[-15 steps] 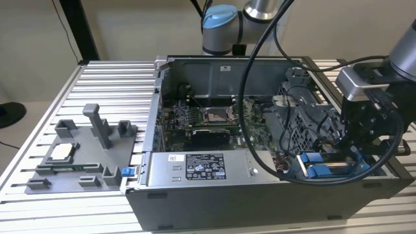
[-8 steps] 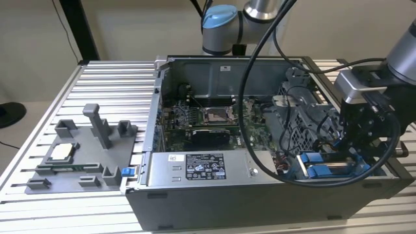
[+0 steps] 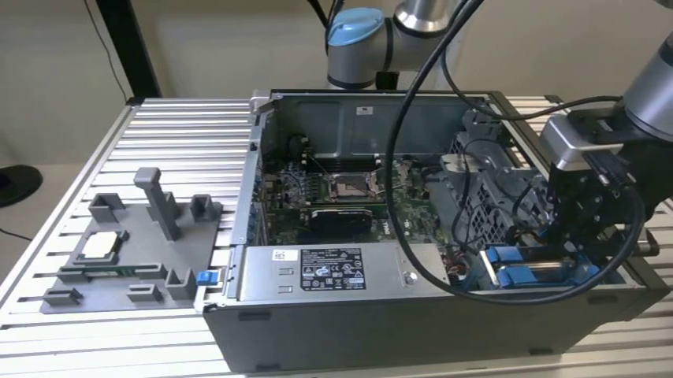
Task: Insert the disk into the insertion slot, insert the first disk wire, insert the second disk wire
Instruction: 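Insert the first disk wire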
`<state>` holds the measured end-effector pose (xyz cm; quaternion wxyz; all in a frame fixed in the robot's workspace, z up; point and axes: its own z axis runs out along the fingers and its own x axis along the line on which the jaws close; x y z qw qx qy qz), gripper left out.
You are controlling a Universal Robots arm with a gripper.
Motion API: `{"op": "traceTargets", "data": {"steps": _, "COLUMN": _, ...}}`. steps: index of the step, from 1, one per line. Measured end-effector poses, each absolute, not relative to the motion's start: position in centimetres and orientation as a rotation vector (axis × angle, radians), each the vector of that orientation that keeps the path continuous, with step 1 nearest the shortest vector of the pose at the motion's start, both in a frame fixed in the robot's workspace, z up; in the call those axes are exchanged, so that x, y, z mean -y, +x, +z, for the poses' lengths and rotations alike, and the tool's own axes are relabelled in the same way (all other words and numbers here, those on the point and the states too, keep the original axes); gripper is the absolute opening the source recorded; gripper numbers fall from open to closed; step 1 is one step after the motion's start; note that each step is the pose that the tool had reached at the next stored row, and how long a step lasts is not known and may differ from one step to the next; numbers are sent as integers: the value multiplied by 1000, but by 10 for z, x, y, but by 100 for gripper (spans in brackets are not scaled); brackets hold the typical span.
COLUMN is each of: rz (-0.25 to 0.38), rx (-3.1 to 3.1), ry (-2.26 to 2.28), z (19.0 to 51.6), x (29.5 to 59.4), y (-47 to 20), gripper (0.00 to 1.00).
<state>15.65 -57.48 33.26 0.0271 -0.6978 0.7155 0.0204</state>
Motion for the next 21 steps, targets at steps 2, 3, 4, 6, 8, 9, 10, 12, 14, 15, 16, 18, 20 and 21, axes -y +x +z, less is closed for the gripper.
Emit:
{"op": "traceTargets", "data": {"steps": 2, "rz": 63, "rx": -2210, "ry": -2155, "z": 335, "x": 575, "y": 157, "gripper": 100}}
{"op": "traceTargets", "data": {"steps": 3, "rz": 62, "rx": -2210, "ry": -2155, "z": 336, "x": 575, "y": 157, "gripper": 100}}
{"op": "traceTargets", "data": {"steps": 4, "rz": 63, "rx": -2210, "ry": -2155, "z": 337, "x": 575, "y": 157, "gripper": 100}}
{"op": "traceTargets", "data": {"steps": 6, "rz": 62, "rx": -2210, "ry": -2155, "z": 339, "x": 575, "y": 157, "gripper": 100}}
{"op": "traceTargets", "data": {"steps": 8, "rz": 63, "rx": -2210, "ry": -2155, "z": 339, "x": 575, "y": 157, "gripper": 100}}
{"op": "traceTargets", "data": {"steps": 9, "rz": 62, "rx": -2210, "ry": -2155, "z": 340, "x": 575, "y": 157, "gripper": 100}}
{"op": "traceTargets", "data": {"steps": 10, "rz": 62, "rx": -2210, "ry": -2156, "z": 341, "x": 575, "y": 157, "gripper": 100}}
{"op": "traceTargets", "data": {"steps": 12, "rz": 62, "rx": -2210, "ry": -2155, "z": 344, "x": 575, "y": 157, "gripper": 100}}
{"op": "traceTargets", "data": {"steps": 14, "rz": 63, "rx": -2210, "ry": -2156, "z": 349, "x": 575, "y": 157, "gripper": 100}}
{"op": "traceTargets", "data": {"steps": 15, "rz": 63, "rx": -2210, "ry": -2156, "z": 352, "x": 575, "y": 157, "gripper": 100}}
{"op": "traceTargets", "data": {"steps": 16, "rz": 63, "rx": -2210, "ry": -2156, "z": 354, "x": 575, "y": 157, "gripper": 100}}
{"op": "traceTargets", "data": {"steps": 18, "rz": 63, "rx": -2210, "ry": -2156, "z": 356, "x": 574, "y": 157, "gripper": 100}}
{"op": "traceTargets", "data": {"steps": 20, "rz": 63, "rx": -2210, "ry": -2156, "z": 356, "x": 571, "y": 158, "gripper": 100}}
{"op": "traceTargets", "data": {"steps": 21, "rz": 63, "rx": -2210, "ry": -2156, "z": 356, "x": 569, "y": 158, "gripper": 100}}
